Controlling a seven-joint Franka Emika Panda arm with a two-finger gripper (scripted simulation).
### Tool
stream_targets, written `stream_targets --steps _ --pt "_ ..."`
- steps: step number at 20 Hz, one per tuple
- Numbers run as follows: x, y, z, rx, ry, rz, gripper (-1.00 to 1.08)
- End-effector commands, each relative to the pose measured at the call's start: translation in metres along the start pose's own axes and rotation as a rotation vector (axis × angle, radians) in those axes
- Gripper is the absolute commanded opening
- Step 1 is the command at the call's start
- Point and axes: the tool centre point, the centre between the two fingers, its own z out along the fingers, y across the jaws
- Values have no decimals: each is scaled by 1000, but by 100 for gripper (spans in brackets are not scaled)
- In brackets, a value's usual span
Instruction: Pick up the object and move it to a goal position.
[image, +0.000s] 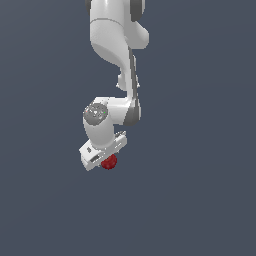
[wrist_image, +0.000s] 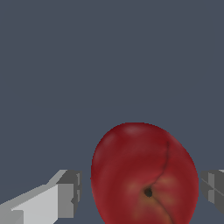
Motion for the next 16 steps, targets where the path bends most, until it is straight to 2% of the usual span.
stream_targets --steps 1,7,8,16 --pt "0 0 11 0 0 -1 100" --pt "1 1 18 0 0 -1 100" --pt "1 1 18 0 0 -1 -100" --pt "1 1 18 0 0 -1 -100"
